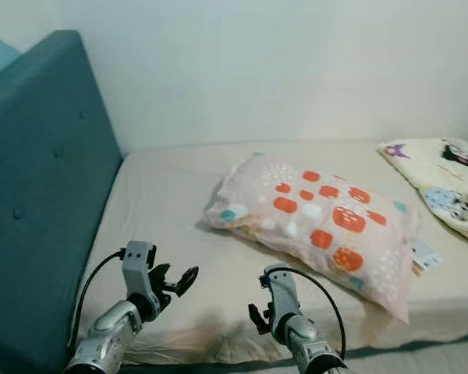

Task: Clean up the room

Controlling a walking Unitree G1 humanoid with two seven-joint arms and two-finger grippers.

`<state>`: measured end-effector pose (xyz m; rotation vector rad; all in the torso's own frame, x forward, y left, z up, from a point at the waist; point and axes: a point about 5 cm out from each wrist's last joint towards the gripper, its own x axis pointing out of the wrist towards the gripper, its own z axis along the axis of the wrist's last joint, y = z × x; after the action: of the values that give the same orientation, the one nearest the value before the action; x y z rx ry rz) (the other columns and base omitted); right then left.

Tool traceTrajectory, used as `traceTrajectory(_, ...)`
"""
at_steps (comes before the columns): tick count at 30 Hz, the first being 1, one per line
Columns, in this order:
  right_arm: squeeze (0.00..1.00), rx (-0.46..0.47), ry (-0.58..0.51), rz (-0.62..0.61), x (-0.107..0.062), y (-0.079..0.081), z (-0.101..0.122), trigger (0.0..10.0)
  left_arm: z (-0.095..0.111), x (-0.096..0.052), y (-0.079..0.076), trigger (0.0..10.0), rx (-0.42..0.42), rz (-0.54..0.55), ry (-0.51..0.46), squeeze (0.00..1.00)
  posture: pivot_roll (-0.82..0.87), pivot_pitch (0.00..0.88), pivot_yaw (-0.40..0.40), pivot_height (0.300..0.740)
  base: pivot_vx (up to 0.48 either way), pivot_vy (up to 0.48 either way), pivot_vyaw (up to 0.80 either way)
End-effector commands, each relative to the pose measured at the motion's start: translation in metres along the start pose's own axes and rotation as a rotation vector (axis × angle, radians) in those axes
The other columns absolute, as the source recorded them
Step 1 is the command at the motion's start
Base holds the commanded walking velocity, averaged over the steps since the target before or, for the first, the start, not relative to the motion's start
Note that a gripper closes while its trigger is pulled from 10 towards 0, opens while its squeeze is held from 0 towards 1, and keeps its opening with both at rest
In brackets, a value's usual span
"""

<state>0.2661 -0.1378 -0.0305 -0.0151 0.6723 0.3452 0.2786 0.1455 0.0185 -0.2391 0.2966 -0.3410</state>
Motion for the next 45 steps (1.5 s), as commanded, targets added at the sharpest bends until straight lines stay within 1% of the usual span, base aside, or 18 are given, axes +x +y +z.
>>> traceTrajectory(1,0.0,0.016,0.006,-0.015,-0.002,-0.004,-0.0039,10.0,-0.006,-0.0003,-0.0029,10.0,0.007,-0.001,0.022,0.0,0.0,0.021,-0.042,0.74,0.0,-0.48,0.0)
traceTrajectory(29,0.0,0.009,0.008,-0.024,-0.0025,-0.0063,-0.0037,10.0,-0.0083,0.0018,-0.0043,10.0,0.006,0.0,0.039,0.0,-0.01,0.011,-0.044,0.74,0.0,-0.48,0.0)
traceTrajectory(30,0.0,0.009,0.007,-0.023,-0.0025,-0.0062,-0.0037,10.0,-0.0077,0.002,-0.0011,10.0,-0.022,0.029,0.034,0.0,-0.01,0.01,-0.045,0.74,0.0,0.0,0.0)
traceTrajectory(35,0.0,0.011,0.006,-0.023,-0.0025,-0.006,-0.0036,10.0,-0.0077,0.002,0.0007,10.0,-0.037,0.039,0.036,0.0,-0.01,0.013,-0.044,0.74,0.0,0.0,0.0)
traceTrajectory(40,0.0,0.02,0.004,-0.025,-0.0024,-0.006,-0.0036,10.0,-0.0071,0.0019,0.0004,10.0,-0.023,0.031,0.037,0.0,-0.01,0.018,-0.041,0.74,0.0,0.0,0.0)
traceTrajectory(45,0.0,0.025,0.001,-0.027,-0.0022,-0.0059,-0.0031,10.0,-0.0064,0.0022,0.0003,10.0,0.013,0.028,0.044,0.0,-0.01,0.019,-0.038,0.74,0.0,-0.094,0.0)
